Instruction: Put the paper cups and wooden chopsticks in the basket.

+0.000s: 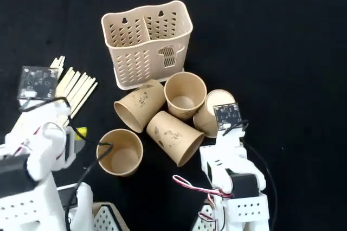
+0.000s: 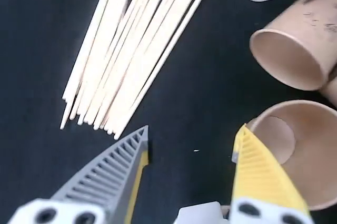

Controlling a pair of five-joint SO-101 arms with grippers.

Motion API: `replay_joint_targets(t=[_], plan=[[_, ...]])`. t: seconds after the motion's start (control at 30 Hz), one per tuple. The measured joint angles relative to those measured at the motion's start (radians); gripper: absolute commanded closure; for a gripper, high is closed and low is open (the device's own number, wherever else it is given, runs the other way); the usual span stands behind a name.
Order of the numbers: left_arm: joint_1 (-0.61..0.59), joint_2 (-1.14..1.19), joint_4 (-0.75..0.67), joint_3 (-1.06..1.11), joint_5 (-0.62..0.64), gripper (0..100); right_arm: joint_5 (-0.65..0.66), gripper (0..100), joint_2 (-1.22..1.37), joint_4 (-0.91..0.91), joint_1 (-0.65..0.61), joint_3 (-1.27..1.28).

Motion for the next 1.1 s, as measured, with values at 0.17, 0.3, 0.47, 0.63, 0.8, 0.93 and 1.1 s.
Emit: replay_joint_targets(t=[0.17, 0.3, 0.47, 0.63, 0.8, 0.93, 1.1], plan=[[0.112, 0.132, 0.002, 0.017, -0.002, 74, 0.086, 98.3, 0.0, 0.017, 0.021, -0.041], [0.186, 0.276, -0.002, 0.029, -0.002, 74, 0.371, 98.2, -0.002, 0.011, 0.083, -0.1], [0.25, 0.321, 0.0, 0.046, -0.002, 74, 0.532, 87.8, -0.002, 0.012, 0.132, -0.258], [0.318, 0.327, -0.003, 0.08, 0.0, 74, 0.549, 83.8, -0.002, 0.034, 0.138, -0.466], [0.33, 0.327, -0.068, 0.138, 0.009, 74, 0.508, 82.8, 0.005, 0.034, 0.087, -0.631], [0.341, 0.327, -0.16, 0.216, 0.015, 74, 0.396, 82.9, 0.207, -0.014, 0.071, -0.778], [0.339, 0.328, -0.206, 0.258, 0.015, 74, 0.218, 82.9, 0.621, -0.066, 0.026, -0.973]])
